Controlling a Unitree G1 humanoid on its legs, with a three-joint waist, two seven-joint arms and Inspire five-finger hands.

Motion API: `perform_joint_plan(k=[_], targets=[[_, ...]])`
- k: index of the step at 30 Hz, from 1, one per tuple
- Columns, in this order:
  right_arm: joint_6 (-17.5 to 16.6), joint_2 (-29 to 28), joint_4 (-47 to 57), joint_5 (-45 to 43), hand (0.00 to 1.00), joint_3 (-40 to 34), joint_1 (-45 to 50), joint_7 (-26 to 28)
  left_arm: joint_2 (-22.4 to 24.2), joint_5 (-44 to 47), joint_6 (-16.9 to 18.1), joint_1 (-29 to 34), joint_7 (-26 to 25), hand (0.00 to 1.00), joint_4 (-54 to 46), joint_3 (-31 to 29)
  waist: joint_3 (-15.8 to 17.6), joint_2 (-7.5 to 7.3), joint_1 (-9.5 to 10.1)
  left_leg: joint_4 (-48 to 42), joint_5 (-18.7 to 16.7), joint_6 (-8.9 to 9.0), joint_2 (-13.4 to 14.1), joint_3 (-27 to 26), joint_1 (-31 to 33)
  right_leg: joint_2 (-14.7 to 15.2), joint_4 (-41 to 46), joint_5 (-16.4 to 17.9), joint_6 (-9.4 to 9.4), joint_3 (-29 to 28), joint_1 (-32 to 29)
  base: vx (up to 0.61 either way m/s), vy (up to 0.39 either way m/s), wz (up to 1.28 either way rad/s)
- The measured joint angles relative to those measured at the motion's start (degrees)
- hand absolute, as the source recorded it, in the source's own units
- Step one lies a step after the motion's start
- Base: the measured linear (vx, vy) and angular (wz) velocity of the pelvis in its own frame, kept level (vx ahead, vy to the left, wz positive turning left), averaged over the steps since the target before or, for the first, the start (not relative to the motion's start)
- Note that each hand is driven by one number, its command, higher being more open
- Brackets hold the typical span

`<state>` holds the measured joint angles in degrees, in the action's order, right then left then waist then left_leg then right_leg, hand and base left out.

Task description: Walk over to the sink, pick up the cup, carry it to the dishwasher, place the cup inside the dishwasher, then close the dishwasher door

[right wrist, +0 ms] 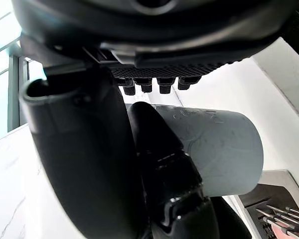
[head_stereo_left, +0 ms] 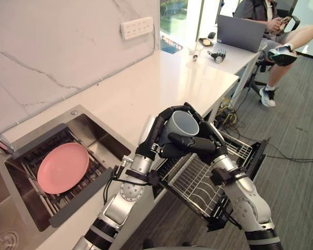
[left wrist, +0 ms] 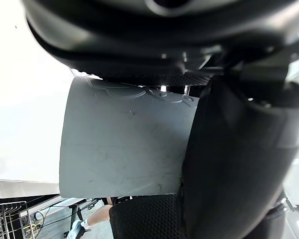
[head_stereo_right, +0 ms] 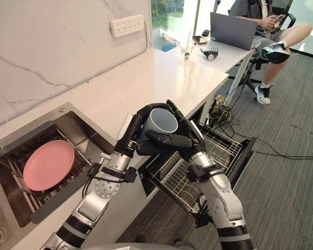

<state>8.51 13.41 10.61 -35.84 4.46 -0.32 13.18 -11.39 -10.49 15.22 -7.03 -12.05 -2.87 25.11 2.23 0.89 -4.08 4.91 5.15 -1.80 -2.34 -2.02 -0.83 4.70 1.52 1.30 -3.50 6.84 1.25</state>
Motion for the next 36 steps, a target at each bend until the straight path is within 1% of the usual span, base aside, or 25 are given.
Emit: perform_joint_plan(k=[1,2,11,16,23,26,27,31,33,36], targets=[[0.0,0.0,-0.22,-0.03,1.0,0.34,-0.04,-0.46,-0.21,0.0,-0.08,0.0,-0.04,0.0,0.0,0.01,0.01,-0.01,0.0,0.01,0.06,0.02,0.0,0.01,0.0,0.0,-0.03,-0.06,0.01,0.01,0.0,0.0,0.0,0.0],[0.0,-0.01,-0.31,-0.04,0.0,0.54,-0.11,-0.74,-0.38,0.0,-0.1,0.0,-0.1,0.0,0.0,0.0,0.01,-0.02,-0.01,0.01,0.09,0.03,0.0,0.01,0.0,0.0,-0.04,-0.08,0.02,0.01,0.0,0.0,0.0,0.0],[-0.57,-1.24,-1.34,-0.01,0.0,2.6,-0.89,-3.01,-0.85,-0.27,-0.74,0.01,-1.92,0.0,0.0,-0.04,-0.02,-0.24,0.03,0.04,0.47,0.0,-0.03,0.45,0.07,-0.02,-0.89,-0.66,0.09,0.48,0.44,-0.01,-0.002,0.01],[-0.65,-1.29,-2.56,-0.04,0.0,2.92,-1.42,-3.36,-0.87,-0.84,-1.37,0.01,-1.93,0.0,0.0,-0.02,-0.06,-0.46,0.07,0.05,0.65,0.06,-0.06,0.95,0.2,-0.01,-1.1,-0.72,0.14,1.02,0.5,-0.02,-0.007,0.06],[-2.22,-1.39,-3.27,-0.18,0.0,3.83,-1.42,-4.59,-0.86,-2.5,-1.52,0.02,-2.09,0.0,-0.22,0.1,-0.09,-0.54,0.07,0.05,0.74,0.1,-0.07,1.29,0.43,-0.06,-1.8,-0.97,0.21,1.43,0.63,-0.01,-0.003,0.01],[-3.77,-1.43,-3.29,-0.37,0.0,4.4,-1.42,-5.27,-0.87,-3.92,-1.54,0.02,-3.21,0.0,-0.94,0.43,-0.15,-0.68,0.07,0.05,0.77,0.12,-0.07,1.47,0.57,-0.06,-1.86,-0.98,0.21,1.64,0.67,0.0,-0.004,0.02],[-4.67,-1.37,-3.28,-0.61,0.0,4.88,-1.42,-5.82,-0.86,-4.93,-1.54,0.03,-3.76,1.0,-1.2,0.45,-0.2,-0.75,0.05,0.05,0.81,0.15,-0.07,1.53,0.67,-0.06,-1.86,-0.98,0.21,1.7,0.72,0.0,0.0,0.0],[-5.76,-1.88,-3.27,-0.61,0.0,5.85,-1.42,-7.29,-0.83,-7.47,-1.55,0.03,-5.6,1.0,-1.42,0.76,-0.21,-0.78,0.03,0.05,0.95,0.13,-0.09,1.78,0.73,-0.04,-1.84,-0.99,0.22,1.99,0.76,-0.01,-0.004,0.04],[-6.1,-3.01,-3.4,-0.59,0.0,6.34,-1.4,-10.61,-0.72,-7.94,-1.54,0.03,-7.0,1.0,-1.95,1.93,-0.21,-0.8,0.07,0.06,1.09,0.18,-0.12,2.24,0.79,-0.03,-1.85,-0.99,0.23,2.47,0.73,-0.04,-0.005,0.1],[-6.28,-4.11,-3.43,-0.59,0.0,6.66,-1.41,-13.46,-0.67,-11.89,-1.53,0.03,-8.71,1.0,-2.25,2.8,-0.21,-0.82,0.11,0.07,1.34,0.21,-0.15,2.76,1.02,-0.02,-1.92,-0.99,0.25,2.97,0.72,-0.03,-0.004,0.1]])
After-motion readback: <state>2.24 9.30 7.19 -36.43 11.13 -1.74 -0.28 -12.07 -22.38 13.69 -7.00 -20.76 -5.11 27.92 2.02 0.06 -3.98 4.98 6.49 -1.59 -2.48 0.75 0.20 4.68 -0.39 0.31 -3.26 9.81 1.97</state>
